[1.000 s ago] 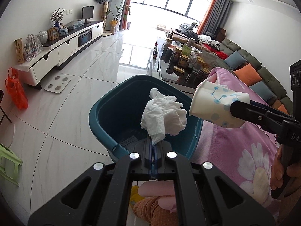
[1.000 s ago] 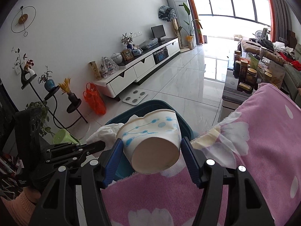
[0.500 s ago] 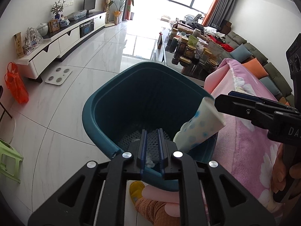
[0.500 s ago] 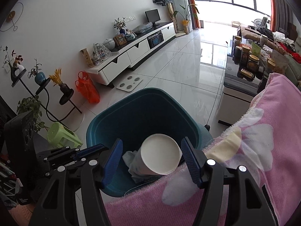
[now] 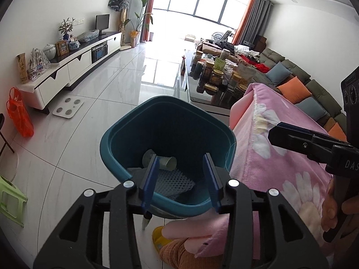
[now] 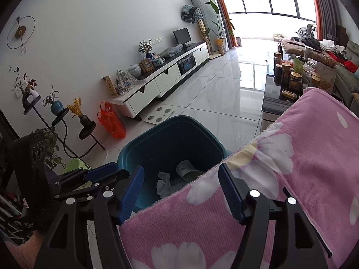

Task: Collect trash
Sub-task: 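Drop the tissue and paper cup into the teal wastebasket, opening both tools, then grasp a clear snack wrapper with the left tool while the right tool grasps a green wrapper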

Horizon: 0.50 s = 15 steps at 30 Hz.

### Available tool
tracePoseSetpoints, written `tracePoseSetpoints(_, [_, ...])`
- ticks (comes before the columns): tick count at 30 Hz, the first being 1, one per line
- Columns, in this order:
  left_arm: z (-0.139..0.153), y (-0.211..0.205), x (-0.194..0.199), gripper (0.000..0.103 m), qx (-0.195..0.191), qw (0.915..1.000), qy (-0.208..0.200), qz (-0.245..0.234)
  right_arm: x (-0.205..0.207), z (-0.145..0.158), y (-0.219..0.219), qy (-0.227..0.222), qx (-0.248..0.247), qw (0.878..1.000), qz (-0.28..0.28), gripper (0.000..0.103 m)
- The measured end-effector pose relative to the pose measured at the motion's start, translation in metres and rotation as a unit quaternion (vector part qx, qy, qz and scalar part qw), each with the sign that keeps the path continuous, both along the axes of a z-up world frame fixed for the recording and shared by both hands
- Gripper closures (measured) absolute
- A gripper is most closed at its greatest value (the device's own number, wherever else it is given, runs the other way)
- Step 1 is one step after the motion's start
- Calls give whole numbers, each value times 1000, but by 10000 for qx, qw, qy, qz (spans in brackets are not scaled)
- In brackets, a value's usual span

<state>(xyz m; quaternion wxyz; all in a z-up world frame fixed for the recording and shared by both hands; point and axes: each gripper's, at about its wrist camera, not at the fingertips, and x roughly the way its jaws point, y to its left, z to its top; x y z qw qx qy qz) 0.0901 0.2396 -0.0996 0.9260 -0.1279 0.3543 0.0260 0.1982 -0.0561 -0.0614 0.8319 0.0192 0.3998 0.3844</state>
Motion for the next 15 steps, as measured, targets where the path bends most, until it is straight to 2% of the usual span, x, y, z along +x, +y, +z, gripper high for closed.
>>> tracePoseSetpoints(7, [32,-53,-31,54,51,9950,-540,-841,-44,27,-61,-535,250,9981,-197,36])
tracePoseSetpoints(11, [41,-93,-40,50,-3,9875,-686,-1422,-65,36,-100,-761,307,9953,-521,36])
tracePoseSetpoints(15, [40,-139,-45,50,-29,9768,-661,-2037,-83,38,-140,-933,251,9907,-954,36])
